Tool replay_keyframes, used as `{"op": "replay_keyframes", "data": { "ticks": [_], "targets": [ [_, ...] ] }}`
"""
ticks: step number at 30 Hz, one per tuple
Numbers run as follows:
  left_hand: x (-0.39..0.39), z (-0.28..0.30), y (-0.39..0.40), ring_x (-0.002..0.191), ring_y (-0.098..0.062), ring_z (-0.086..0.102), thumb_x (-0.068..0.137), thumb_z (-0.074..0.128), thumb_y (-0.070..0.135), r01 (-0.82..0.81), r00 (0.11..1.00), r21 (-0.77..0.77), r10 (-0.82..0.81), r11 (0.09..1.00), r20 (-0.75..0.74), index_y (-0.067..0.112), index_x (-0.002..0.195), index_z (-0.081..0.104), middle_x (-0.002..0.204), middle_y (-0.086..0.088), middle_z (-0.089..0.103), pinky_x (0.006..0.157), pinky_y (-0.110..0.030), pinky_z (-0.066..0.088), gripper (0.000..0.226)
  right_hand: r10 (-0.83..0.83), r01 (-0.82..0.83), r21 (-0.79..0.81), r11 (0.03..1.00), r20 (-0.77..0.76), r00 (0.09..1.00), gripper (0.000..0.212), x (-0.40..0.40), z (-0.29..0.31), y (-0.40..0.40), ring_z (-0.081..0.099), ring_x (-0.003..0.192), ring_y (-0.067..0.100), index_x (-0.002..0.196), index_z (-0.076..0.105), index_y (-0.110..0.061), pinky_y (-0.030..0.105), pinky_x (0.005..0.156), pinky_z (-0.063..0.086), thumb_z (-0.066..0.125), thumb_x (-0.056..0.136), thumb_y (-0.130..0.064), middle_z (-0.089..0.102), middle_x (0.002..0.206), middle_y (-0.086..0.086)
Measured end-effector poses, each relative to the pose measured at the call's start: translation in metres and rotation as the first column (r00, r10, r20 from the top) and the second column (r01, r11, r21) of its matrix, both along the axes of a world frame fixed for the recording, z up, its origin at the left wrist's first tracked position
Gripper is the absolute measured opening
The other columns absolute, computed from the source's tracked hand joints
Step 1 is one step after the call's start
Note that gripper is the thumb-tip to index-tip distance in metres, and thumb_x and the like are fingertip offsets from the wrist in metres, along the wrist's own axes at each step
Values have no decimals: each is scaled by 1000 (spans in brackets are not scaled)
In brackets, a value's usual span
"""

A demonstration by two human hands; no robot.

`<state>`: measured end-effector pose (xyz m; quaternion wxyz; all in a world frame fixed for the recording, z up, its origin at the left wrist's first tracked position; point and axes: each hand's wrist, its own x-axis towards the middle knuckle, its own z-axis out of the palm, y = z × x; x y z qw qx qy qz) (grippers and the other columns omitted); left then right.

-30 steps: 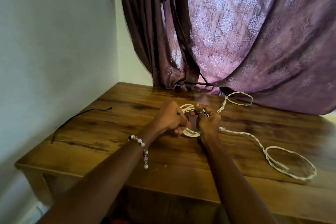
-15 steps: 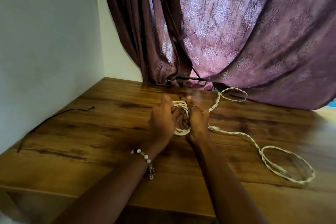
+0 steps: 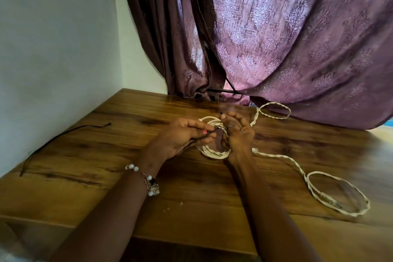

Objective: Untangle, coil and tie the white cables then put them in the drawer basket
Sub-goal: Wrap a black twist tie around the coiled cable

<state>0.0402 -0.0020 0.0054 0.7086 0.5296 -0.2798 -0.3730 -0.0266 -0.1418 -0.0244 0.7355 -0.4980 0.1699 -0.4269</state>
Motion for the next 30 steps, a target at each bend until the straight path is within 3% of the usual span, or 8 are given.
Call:
{"op": "replay_keyframes", "data": {
  "ticks": [3,5,12,15,19,22,25,30],
  "targets": [
    [3,4,5,77,-18,72,88,49,-14,65,997,-33,-67,997,-48,-8,105,65,90,-19,72,65,-19,57,24,0,0,-10,1000,-23,1000,12,-2,2,-2,29,30,5,97,69,-12,12,36,24,68,85,-9,61,52,-6],
    [3,4,3,76,-17,72,86,54,-11,49,998,-64,-51,997,-32,-5,104,66,90,-17,73,66,-21,58,23,-16,16,11,1000,-26,1000,15,-1,0,-4,27,31,6,98,72,-14,12,37,24,69,84,-12,56,47,-6],
    [14,8,-8,49,-4,45,85,64,27,-306,951,-101,297,947,-89,9,90,72,68,3,63,45,-15,41,20,9,-10,68,998,6,1000,19,-5,1,-7,25,29,6,104,72,-12,12,34,22,67,85,-11,52,44,-7],
    [23,17,-13,56,-4,50,86,66,22,-434,897,-117,418,893,-142,11,88,72,70,4,65,53,-18,47,13,30,-30,47,998,14,999,17,-5,-1,-6,25,31,6,101,73,-13,13,35,22,68,84,-10,60,53,-3],
    [23,35,-23,62,-10,64,88,61,7,-399,907,-198,354,895,-226,6,98,69,71,-2,70,59,-21,56,13,53,-53,26,998,10,999,14,-4,1,-6,24,30,6,95,74,-17,12,33,22,68,85,-8,60,51,-6],
    [20,39,-31,50,-8,58,93,54,3,-322,941,-198,289,926,-177,3,95,68,63,-3,67,50,-19,52,14,60,-60,20,998,12,998,17,-3,-1,-7,24,30,5,98,74,-15,12,34,22,69,84,-10,57,48,-6],
    [16,26,-38,35,-4,36,95,48,2,-232,973,-132,227,964,-52,0,98,66,58,-3,55,36,-15,28,18,56,-57,17,998,30,998,16,-1,-4,-10,27,32,4,95,76,-15,13,35,24,72,80,-11,66,62,0],
    [11,10,-45,30,-6,28,93,54,5,-274,949,-33,276,961,150,5,83,62,49,-4,50,35,-11,19,13,53,-53,19,998,5,999,9,6,-6,-12,35,34,6,84,77,-19,14,38,28,70,81,-14,64,57,-1]
  ]
}}
